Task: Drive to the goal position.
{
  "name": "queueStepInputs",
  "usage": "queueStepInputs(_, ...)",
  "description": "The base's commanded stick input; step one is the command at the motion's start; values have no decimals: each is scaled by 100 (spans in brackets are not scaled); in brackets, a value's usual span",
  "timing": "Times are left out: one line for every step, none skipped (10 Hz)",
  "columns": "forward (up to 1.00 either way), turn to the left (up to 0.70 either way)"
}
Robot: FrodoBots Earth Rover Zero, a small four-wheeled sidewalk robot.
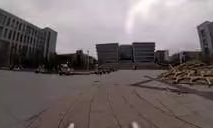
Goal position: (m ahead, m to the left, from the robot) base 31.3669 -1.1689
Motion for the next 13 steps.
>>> queueStepInputs(70, -12)
queueStepInputs(70, 0)
queueStepInputs(70, 0)
queueStepInputs(70, 0)
queueStepInputs(70, 0)
queueStepInputs(70, 0)
queueStepInputs(70, 0)
queueStepInputs(70, 0)
queueStepInputs(70, 0)
queueStepInputs(70, 0)
queueStepInputs(70, 0)
queueStepInputs(70, 0)
queueStepInputs(70, 0)
